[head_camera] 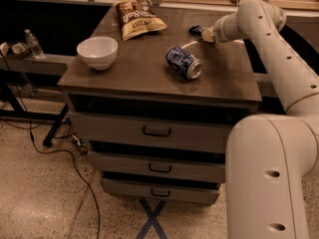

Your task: Pick rxbar blueberry

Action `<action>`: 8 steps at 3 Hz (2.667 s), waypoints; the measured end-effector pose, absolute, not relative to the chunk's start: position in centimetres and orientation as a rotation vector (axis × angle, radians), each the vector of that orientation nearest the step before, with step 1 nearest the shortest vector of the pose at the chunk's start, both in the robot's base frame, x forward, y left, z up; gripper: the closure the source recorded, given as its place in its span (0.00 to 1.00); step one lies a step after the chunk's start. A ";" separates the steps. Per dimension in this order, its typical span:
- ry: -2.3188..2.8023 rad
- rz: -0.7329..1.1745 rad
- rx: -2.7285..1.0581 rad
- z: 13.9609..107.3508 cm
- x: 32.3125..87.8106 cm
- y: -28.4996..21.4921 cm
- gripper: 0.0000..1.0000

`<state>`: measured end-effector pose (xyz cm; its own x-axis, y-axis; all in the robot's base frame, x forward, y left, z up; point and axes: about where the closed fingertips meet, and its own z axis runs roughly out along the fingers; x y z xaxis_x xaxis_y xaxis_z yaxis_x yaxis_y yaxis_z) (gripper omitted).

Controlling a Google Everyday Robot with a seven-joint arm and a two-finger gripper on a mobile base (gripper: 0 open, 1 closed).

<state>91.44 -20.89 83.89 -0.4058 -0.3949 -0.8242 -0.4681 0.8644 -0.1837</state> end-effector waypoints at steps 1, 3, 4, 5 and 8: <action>2.043 0.093 -0.629 84.0 91.4 -20.9 0.77; 2.043 0.094 -0.629 84.1 91.4 -20.8 0.30; 2.000 0.135 -0.648 85.4 91.9 -18.3 0.07; 1.984 0.171 -0.642 85.9 92.1 -17.3 0.00; 2.021 0.298 -0.505 83.9 92.8 -19.5 0.00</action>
Offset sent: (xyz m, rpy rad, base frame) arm 0.0162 0.0218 -0.0139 0.0435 0.0092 0.0385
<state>92.80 -19.52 83.88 -0.4215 -0.2257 -0.8783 -0.4699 0.8827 -0.0014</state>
